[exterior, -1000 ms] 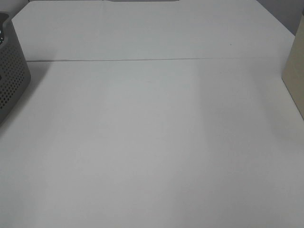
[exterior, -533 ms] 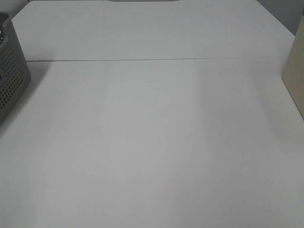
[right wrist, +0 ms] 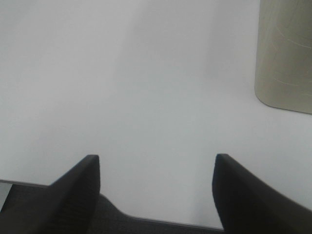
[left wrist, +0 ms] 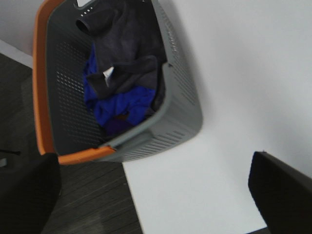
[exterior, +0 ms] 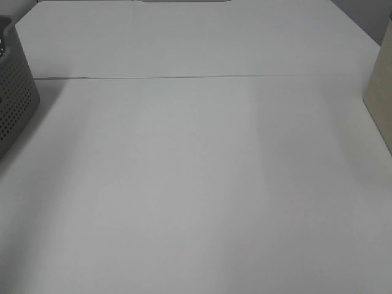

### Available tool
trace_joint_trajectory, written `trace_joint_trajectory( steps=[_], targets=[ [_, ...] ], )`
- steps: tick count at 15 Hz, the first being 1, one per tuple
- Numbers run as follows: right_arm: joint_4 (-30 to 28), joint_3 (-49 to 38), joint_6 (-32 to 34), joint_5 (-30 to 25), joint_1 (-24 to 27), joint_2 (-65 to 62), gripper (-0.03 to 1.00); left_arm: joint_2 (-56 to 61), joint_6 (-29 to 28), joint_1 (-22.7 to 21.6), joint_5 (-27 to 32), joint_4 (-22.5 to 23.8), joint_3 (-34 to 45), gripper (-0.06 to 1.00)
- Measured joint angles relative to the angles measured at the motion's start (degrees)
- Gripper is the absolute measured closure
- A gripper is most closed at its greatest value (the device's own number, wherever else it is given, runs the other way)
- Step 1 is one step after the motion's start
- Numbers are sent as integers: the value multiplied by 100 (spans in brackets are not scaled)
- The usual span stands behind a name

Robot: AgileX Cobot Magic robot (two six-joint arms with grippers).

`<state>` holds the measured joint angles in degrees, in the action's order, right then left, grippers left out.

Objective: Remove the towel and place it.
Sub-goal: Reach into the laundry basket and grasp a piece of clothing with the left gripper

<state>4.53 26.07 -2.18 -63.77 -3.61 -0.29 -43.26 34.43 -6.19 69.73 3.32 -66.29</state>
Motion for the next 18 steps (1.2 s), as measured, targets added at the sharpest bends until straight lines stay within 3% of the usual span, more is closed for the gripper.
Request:
trace_joint_trajectory(
  steps=[2,6,11,14,18],
  targets=[
    [0,0,0,0,0,0,32,-1707,1089,0,0,619,-1312,-5],
    [0,0,0,0,0,0,32,-3730,1942,-120,-11,1541,-2647,-5],
    [0,0,0,0,0,0,32,-5747,2956,-985,-57,1438,-3157,-3],
    [0,0,0,0,0,0,32,-6778,3209,-1026,-350,1392,-3352,-3],
    [0,0,0,0,0,0,32,-7998,3289,-1026,-424,1255,-4171,-3]
  ],
)
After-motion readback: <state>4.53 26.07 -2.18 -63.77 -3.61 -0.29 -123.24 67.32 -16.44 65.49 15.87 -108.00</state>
